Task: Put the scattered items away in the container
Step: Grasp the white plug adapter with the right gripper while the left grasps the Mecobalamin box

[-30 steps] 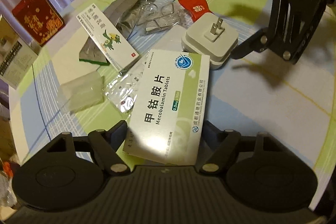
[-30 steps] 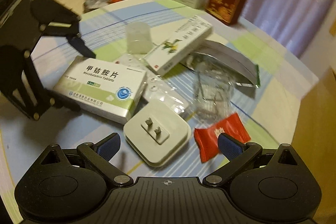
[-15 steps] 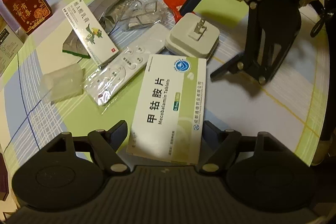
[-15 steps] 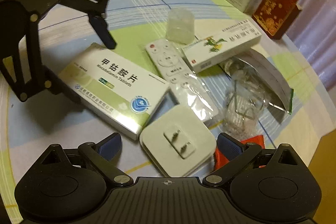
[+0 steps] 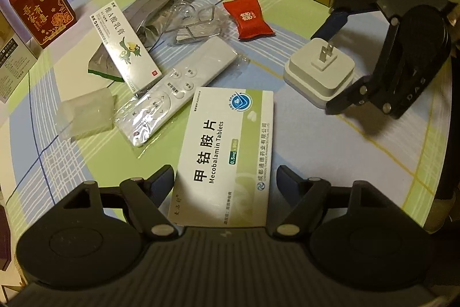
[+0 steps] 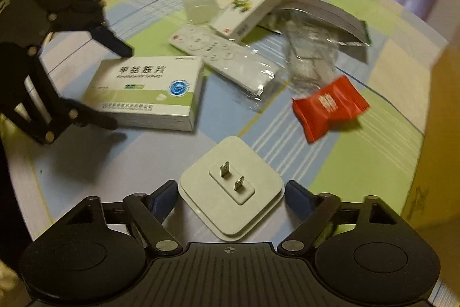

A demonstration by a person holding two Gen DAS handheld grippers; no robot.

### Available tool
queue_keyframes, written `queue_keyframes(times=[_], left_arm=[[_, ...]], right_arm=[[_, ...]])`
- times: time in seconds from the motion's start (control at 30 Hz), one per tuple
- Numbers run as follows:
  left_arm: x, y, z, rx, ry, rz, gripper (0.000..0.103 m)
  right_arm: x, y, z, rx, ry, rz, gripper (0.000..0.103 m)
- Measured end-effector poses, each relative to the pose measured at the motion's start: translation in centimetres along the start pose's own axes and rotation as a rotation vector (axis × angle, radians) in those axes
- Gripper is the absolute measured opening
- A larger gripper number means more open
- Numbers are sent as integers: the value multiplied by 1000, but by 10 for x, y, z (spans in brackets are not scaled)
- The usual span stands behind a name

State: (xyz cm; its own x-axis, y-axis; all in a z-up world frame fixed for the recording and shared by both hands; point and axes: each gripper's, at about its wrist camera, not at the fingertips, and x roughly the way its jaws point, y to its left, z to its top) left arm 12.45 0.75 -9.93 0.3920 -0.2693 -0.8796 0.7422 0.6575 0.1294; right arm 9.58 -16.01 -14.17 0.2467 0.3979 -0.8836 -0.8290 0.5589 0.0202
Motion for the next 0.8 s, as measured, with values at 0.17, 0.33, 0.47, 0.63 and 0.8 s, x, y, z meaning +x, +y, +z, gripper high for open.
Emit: queue_keyframes(times=[0.17,0.33,0.47,0.63,0.8], left_arm=[[0,-4,0,12,7,7,75],[1,-2,0,-8,0,8,75],[2,-1,0,-25,-4,3,75],[0,0,-2,-26,-7,7,75],[-2,0,0,-15,-22,3,75]], right_arm=[[0,-4,-2,147,15,-42,92],[-7,-10,-2,386,-12,-27,91],[-3,-4,7,422,-53,-84,91],[2,-4,13,339,-44,-143,75],[-4,8,0,61,-42,-102,74]])
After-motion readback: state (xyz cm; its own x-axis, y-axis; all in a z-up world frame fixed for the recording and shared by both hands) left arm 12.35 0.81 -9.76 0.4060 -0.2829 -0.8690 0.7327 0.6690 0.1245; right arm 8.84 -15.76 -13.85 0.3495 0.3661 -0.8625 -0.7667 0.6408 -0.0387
